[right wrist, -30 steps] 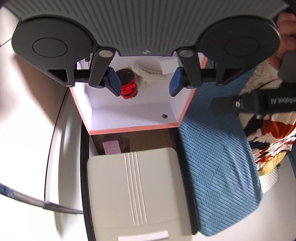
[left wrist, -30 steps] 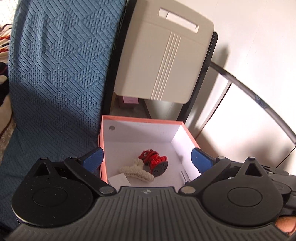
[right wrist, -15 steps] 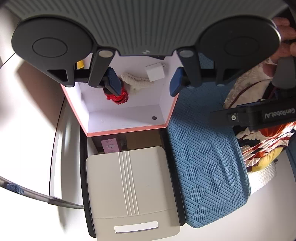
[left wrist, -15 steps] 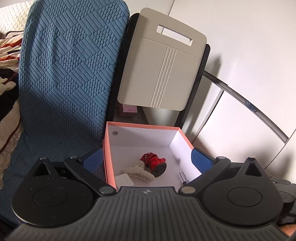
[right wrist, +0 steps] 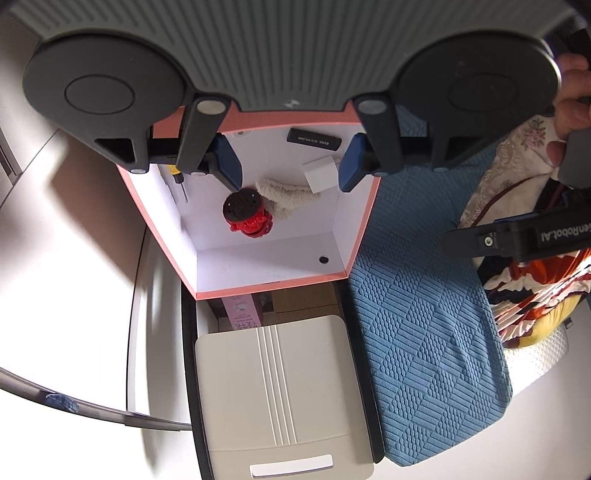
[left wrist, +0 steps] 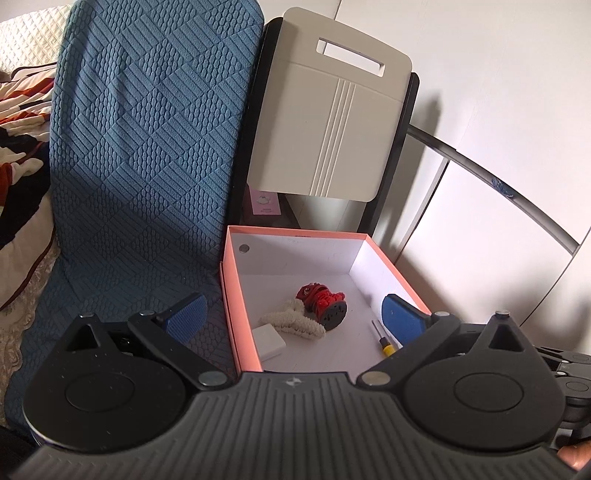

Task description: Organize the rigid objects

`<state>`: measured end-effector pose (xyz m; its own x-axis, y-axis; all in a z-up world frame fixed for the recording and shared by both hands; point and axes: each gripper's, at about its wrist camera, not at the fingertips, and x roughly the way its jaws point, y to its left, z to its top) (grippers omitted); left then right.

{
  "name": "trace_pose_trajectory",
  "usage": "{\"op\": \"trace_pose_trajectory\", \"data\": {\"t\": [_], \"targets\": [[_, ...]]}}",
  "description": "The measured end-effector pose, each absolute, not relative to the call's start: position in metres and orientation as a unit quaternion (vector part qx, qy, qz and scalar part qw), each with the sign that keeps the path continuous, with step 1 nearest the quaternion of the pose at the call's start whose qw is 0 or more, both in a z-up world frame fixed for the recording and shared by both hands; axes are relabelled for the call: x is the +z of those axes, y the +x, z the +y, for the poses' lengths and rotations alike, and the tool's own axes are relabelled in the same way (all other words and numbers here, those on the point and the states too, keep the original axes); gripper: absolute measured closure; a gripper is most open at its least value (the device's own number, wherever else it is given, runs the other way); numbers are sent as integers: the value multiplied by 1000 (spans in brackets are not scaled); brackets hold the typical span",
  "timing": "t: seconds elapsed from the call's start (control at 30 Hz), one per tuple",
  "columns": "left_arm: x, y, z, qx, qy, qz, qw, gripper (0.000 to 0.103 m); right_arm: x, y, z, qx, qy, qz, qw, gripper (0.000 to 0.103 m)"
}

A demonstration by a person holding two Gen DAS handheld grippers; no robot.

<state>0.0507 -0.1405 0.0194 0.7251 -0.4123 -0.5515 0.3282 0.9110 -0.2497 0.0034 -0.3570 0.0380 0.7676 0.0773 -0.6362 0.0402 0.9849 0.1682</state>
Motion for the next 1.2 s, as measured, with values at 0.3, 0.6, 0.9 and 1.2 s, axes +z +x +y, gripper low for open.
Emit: {"op": "trace_pose_trajectory", "data": {"t": [0.3,0.6,0.9,1.2], "targets": [[22,38,-128,-193,-69,311,928,1,39,-11,-344,20,78,348,934,42],[26,25,-116,-189,-70,309,929,1,40,-20,-337,21,73,354,932,42],[26,18,-106,-180,-71,311,930,1,42,-23,-333,17,70,356,932,42],[24,19,-105,-169,-67,321,929,1,35,-22,-338,-10,80,369,926,12]]}}
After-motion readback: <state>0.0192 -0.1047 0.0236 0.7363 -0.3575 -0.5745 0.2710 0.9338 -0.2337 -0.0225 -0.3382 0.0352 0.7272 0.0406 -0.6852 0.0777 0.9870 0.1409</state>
